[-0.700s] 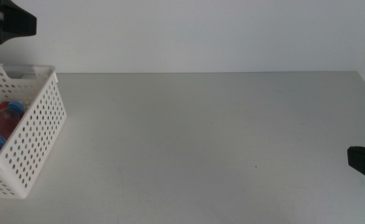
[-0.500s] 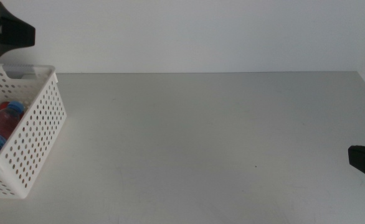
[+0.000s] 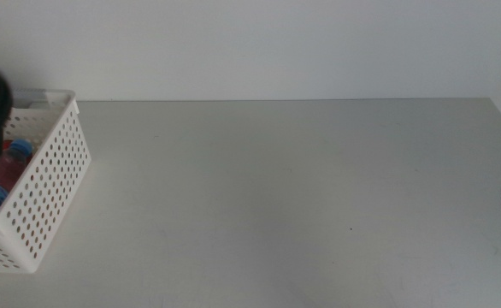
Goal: Use arms to grab the bottles and put them into the dustbin to the left of the table.
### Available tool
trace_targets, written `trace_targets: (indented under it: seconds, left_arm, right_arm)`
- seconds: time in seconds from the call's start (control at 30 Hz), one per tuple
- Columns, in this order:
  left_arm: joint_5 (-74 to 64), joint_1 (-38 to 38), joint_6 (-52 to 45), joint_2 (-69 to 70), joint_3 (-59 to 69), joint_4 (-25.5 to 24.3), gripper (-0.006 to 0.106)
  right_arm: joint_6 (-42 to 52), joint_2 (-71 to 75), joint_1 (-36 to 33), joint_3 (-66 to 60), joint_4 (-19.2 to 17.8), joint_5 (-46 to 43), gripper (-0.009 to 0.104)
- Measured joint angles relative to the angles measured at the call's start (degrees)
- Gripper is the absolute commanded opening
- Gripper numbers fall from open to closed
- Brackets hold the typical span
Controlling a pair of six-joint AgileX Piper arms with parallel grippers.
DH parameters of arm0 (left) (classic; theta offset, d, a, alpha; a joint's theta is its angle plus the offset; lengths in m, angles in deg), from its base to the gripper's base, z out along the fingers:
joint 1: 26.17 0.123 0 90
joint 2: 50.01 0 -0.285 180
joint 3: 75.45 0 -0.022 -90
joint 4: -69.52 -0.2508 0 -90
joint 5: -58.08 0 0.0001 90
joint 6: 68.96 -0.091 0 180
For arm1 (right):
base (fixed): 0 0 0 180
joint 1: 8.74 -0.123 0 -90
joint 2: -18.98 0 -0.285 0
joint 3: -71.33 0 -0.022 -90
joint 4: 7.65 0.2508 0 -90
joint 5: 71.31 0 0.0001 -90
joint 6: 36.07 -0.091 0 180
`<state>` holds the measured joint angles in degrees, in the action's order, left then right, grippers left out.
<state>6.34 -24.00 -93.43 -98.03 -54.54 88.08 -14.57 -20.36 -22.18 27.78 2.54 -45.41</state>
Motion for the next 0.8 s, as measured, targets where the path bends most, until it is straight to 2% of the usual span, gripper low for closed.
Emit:
trace_targets:
  seconds: [0.17, 0.3, 0.57, 0.8]
  left_arm:
    - [1.67, -4.42, 0.00, 10.87, 8.71, -0.98, 0.094]
    - [3.99, -5.56, 0.00, 21.19, 17.60, -2.93, 0.094]
    - [13.10, -5.62, -0.17, 38.62, 38.57, -5.48, 0.094]
    - [20.14, -3.50, -0.38, 41.04, 48.78, -6.79, 0.094]
  right_arm:
    - [0.00, 4.82, 9.24, -8.03, -0.64, -0.05, 0.067]
    - [0.00, 11.57, 12.96, -13.84, -0.92, -0.19, 0.067]
    - [0.00, 23.12, 14.27, -25.14, -1.05, -0.78, 0.067]
    - [0.02, 29.05, 14.27, -32.16, -1.05, -4.98, 0.067]
